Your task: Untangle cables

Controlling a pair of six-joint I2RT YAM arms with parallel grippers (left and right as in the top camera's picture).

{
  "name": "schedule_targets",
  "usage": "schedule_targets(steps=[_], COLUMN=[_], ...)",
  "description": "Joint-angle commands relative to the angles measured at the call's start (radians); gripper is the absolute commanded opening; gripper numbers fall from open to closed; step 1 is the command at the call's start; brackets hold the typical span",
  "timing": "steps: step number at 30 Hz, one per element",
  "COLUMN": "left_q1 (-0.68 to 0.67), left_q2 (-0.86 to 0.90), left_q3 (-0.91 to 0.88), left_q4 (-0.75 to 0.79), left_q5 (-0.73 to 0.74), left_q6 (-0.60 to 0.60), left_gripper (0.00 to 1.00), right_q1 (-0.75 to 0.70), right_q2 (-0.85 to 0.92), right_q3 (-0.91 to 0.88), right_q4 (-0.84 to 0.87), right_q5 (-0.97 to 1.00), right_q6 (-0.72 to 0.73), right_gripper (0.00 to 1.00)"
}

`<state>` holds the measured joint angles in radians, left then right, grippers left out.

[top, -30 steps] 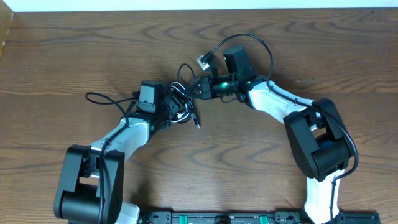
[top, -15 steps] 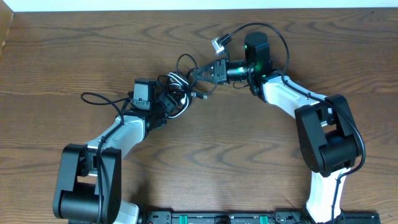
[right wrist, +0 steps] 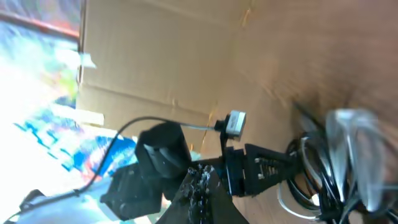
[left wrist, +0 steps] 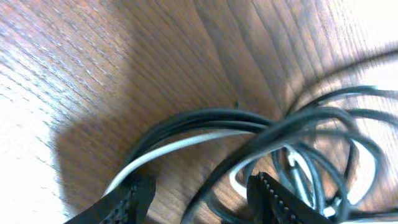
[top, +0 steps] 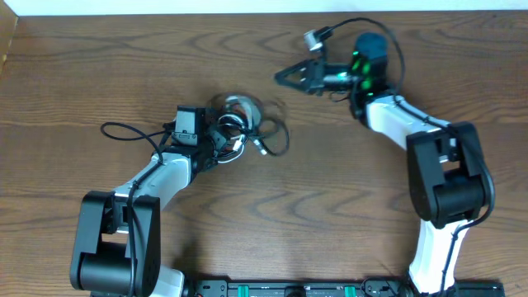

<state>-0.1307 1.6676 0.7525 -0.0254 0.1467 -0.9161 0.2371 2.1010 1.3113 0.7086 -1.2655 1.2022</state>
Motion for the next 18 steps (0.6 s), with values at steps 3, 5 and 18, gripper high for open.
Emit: schedule_targets(steps=[3, 5, 18], left_q1=[0.010, 0.010, 0.010], left_q2=[0.054, 0.054, 0.054], left_q3=[-0.039, -0.039, -0.039], left_q4=[-0.035, -0.035, -0.035], left_q5=[-0.067, -0.066, -0.066], left_q6=[0.003, 0.003, 0.002], left_gripper=[0.54, 0.55, 0.54], right_q1=[-0.030, -0.022, 0.027], right_q2=[-0.012, -0.012, -0.012], right_q3=[0.014, 0.014, 0.014], right_q4=[0.011, 0.003, -0.699], right_q5=[-0.045, -0.067, 0.060], right_q6=[0.055, 0.021, -0.391], right_gripper=[0.01, 0.01, 0.37])
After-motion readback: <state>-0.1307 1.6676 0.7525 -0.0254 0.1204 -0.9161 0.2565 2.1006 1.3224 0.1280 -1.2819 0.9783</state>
